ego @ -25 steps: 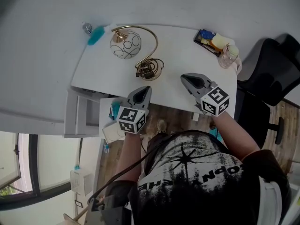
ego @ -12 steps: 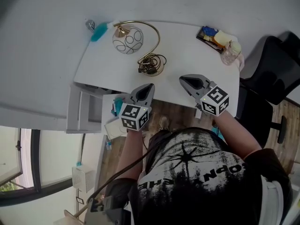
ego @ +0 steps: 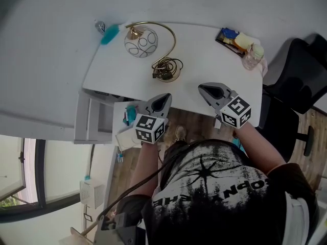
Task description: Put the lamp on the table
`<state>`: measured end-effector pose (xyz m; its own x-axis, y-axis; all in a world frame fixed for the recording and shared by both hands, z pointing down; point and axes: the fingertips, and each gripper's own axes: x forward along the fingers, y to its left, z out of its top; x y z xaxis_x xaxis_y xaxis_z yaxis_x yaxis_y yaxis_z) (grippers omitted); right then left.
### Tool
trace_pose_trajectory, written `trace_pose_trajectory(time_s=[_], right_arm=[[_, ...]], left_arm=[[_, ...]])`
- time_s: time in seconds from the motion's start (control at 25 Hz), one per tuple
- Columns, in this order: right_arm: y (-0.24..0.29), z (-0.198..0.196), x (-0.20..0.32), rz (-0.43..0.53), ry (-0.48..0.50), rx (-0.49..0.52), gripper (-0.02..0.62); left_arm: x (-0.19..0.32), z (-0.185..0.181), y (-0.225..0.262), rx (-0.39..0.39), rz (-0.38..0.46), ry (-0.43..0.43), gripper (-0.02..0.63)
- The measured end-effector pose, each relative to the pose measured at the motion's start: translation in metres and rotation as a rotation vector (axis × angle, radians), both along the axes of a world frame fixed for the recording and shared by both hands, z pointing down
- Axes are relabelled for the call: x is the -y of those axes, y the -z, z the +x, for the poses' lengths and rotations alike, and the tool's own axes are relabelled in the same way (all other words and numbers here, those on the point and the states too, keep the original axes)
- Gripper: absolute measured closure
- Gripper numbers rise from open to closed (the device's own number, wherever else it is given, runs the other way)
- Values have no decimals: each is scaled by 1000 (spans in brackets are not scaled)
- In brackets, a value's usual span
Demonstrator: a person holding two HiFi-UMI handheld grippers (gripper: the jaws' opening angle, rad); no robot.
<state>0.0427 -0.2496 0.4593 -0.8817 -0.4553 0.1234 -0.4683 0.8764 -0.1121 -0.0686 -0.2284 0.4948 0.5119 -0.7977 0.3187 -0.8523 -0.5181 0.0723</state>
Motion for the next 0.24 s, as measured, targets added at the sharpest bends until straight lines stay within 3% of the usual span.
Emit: trace_pose_trajectory(time_s=[0.24], right_arm=[[-1,4,0,2,-12,-14,577]], left_arm=[[-4,0,-3,-15,-2,13,591]])
